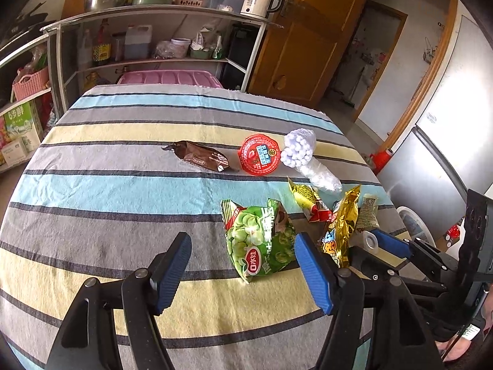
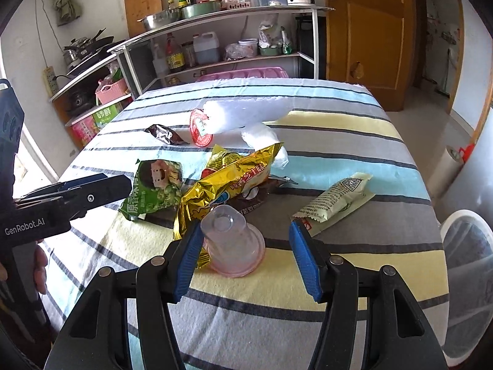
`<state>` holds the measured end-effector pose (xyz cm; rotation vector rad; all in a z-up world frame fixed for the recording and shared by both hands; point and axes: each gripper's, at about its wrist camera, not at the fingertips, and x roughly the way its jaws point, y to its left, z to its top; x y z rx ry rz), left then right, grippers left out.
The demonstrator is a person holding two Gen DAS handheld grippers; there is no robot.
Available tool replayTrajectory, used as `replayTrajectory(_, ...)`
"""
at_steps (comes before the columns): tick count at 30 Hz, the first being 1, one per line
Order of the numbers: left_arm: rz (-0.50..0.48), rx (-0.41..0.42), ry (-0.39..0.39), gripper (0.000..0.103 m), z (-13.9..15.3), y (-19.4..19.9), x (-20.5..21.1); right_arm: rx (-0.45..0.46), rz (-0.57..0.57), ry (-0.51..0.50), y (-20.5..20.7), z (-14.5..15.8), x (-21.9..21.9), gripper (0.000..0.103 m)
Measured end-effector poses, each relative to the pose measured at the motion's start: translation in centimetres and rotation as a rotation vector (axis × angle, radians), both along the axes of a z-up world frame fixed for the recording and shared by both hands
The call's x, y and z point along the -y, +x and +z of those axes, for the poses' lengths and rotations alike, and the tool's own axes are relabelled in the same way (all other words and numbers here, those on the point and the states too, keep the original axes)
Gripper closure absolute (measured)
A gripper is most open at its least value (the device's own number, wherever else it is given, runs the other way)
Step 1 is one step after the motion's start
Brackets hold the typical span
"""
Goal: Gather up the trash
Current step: 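Grasp the clear plastic cup with the right tool while the left tool grasps the green chip bag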
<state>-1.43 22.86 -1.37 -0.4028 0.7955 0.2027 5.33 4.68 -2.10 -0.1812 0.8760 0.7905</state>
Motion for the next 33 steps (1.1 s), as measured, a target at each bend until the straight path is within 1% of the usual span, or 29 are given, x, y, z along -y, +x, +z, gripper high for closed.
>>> replayTrajectory(2, -0.001, 0.001, -0.012, 0.034, -0.1, 0.2, -0.1, 0.001, 0.009, -0.002, 0.0, -0.1, -0.2, 0.045)
replayTrajectory(4, 0.001, -0.004, -0.005, 0.034, -0.2, 0.4, -0.1, 0.006, 0.014, 0.0, -0.1, 0.0, -0.3, 0.045)
replayTrajectory(6, 0.0, -0.016, -0.002, 0.034, -0.4, 0.6, 0.0, 0.012, 0.019, 0.006, -0.1, 0.2, -0.4, 0.048)
replayTrajectory(8, -0.002, -0.017, -0.007, 0.034, -0.5, 0.9, 0.0, 0.012, 0.022, 0.009, -0.2, 0.2, -0.4, 0.058)
replayTrajectory(12, 0.003, -0.015, 0.001, 0.034, -0.6, 1.3, 0.2, 0.015, 0.03, 0.011, -0.5, 0.3, -0.5, 0.069)
replayTrajectory(15, 0.013, -0.028, -0.003, 0.034, -1.0, 1.8, 0.0, 0.024, 0.026, 0.013, -0.5, 0.4, -0.4, 0.07)
replayTrajectory(23, 0.018, -0.056, 0.018, 0.035, -1.8, 2.6, 0.2, 0.028, 0.014, 0.024, -0.5, 0.5, -0.1, 0.07)
replayTrajectory(25, 0.006, -0.065, 0.027, 0.045, -1.9, 2.8, 0.4, 0.029, 0.012, 0.027, -0.5, 0.6, 0.0, 0.07)
replayTrajectory(26, 0.006, -0.065, 0.028, 0.047, -1.9, 2.7, 0.4, 0.03, 0.011, 0.027, -0.5, 0.6, 0.0, 0.07)
replayTrajectory(28, -0.002, -0.06, 0.025, 0.055, -1.8, 2.7, 0.5, 0.032, 0.009, 0.03, -0.5, 0.7, 0.0, 0.07)
replayTrajectory(30, -0.011, -0.06, 0.024, 0.06, -1.9, 2.7, 0.6, 0.034, 0.008, 0.028, -0.6, 0.7, 0.0, 0.07)
replayTrajectory(33, -0.016, -0.054, 0.037, 0.065, -1.8, 2.6, 0.8, 0.034, 0.006, 0.029, -0.6, 0.7, 0.1, 0.07)
